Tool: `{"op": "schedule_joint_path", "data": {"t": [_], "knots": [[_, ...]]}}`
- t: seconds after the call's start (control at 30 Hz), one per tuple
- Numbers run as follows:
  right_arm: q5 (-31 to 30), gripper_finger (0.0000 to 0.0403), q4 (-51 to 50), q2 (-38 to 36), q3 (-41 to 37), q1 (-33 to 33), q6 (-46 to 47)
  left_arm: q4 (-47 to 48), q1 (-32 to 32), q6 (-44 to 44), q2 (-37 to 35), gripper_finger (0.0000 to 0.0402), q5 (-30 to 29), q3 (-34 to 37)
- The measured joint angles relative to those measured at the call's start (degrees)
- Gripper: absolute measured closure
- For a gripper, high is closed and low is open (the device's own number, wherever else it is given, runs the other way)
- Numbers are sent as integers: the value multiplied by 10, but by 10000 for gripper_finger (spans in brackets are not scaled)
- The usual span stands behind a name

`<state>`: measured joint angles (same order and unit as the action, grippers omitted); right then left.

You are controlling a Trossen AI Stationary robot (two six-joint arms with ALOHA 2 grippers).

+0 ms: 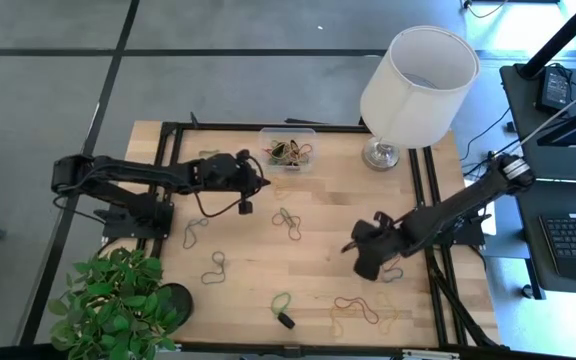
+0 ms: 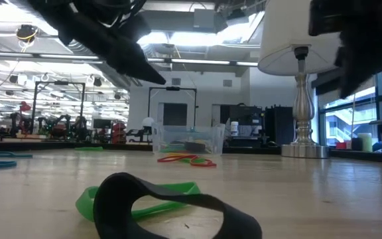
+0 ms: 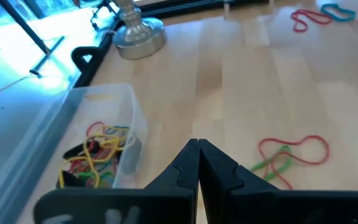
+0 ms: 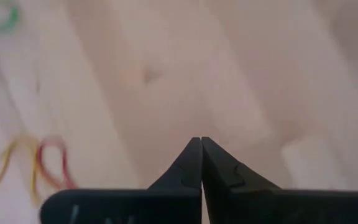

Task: Pick and place rubber bands into bin
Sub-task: Put the red rubber band into the transparent bin

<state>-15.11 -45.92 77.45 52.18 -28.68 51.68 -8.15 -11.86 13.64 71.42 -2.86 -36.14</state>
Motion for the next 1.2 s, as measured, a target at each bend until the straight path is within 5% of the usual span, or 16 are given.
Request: {"op": "schedule_joint_path", "data": {"t": [0.27,0.77,1.2], "knots": [[58,389,-29,92,48,-45,83,-24,-26,2,-5,400,23,38],[151,293,67,205,51,-100,145,-17,-23,-40,-4,398,-15,52],[165,291,130,229,51,-141,230,-11,-21,-56,-4,398,-2,52]]}}
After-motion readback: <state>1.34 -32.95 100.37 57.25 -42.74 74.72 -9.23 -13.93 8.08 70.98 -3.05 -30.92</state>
